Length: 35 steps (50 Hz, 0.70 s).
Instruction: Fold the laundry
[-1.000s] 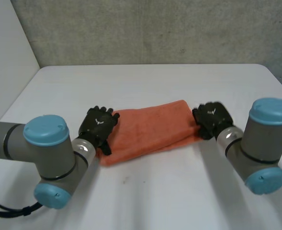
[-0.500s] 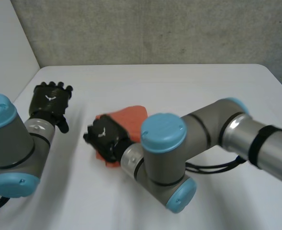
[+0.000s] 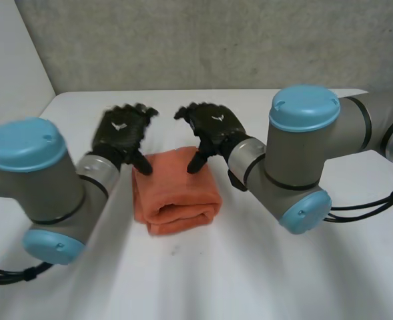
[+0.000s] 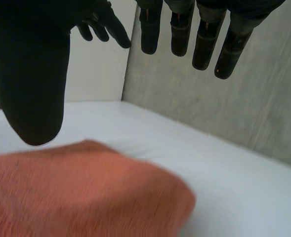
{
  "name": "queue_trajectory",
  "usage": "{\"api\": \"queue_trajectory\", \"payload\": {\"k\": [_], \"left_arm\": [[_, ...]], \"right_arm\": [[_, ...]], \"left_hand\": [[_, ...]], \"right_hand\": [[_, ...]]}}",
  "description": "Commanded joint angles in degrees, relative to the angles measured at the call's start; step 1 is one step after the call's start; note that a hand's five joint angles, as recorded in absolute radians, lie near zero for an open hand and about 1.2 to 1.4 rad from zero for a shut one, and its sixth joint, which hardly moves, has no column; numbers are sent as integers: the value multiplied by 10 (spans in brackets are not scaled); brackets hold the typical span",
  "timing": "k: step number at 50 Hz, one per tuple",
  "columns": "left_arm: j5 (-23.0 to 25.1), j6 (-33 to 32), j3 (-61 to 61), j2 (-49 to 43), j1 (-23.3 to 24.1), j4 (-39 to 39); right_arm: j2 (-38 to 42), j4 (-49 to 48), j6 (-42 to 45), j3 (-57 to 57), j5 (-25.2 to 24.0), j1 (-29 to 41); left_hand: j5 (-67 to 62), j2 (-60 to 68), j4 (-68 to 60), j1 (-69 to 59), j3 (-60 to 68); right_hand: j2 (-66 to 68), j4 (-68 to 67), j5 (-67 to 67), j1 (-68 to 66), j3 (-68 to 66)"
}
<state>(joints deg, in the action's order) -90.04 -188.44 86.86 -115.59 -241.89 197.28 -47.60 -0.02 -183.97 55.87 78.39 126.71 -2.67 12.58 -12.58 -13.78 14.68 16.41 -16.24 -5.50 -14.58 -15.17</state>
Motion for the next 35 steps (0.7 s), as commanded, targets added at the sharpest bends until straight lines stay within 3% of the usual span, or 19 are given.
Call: {"api": "queue_trajectory", "payload": {"k": [1, 6, 14, 18, 23, 26, 29, 30, 35], "left_arm": [[-7, 28, -45, -87, 11, -88], [-17, 26, -40, -104, -12, -116], [-22, 23, -28, -54, -24, -131], [-21, 25, -29, -11, -21, -132], [-20, 29, -60, 90, -20, -137], [-20, 33, -80, 120, -22, -152], [-21, 37, -105, 149, -23, -183], [-21, 43, -123, 170, -24, -210], [-18, 72, -152, 213, -46, -296]], "right_arm": [[108, 79, -1, -79, -18, -16], [161, 156, 31, -140, -3, -21], [133, 179, 57, -163, 6, -21], [37, 173, 56, -153, 31, -21], [-22, 153, 56, -137, 61, -23], [-130, 103, 70, -72, 133, -36], [-170, 87, 81, -41, 156, -44], [-222, 70, 105, 8, 184, -53], [-303, 50, 157, 104, 214, -76]], "left_hand": [[3, -2, 2, 14, -23], [9, -8, 9, 21, -29], [14, -14, 14, 26, -35], [16, -15, 15, 27, -36], [4, -3, 4, 15, -24], [4, -3, 3, 15, -24], [3, -2, 2, 14, -23], [3, -2, 2, 14, -23], [11, -10, 10, 22, -31]], "right_hand": [[-14, 13, 5, -4, 2], [-13, 11, 4, -5, 0], [-25, 23, 15, 6, 12], [-51, 50, 42, 33, 39], [-64, 62, 55, 46, 52], [-64, 62, 55, 46, 52], [-64, 62, 55, 46, 52], [-64, 62, 55, 46, 52], [-64, 62, 55, 46, 52]]}}
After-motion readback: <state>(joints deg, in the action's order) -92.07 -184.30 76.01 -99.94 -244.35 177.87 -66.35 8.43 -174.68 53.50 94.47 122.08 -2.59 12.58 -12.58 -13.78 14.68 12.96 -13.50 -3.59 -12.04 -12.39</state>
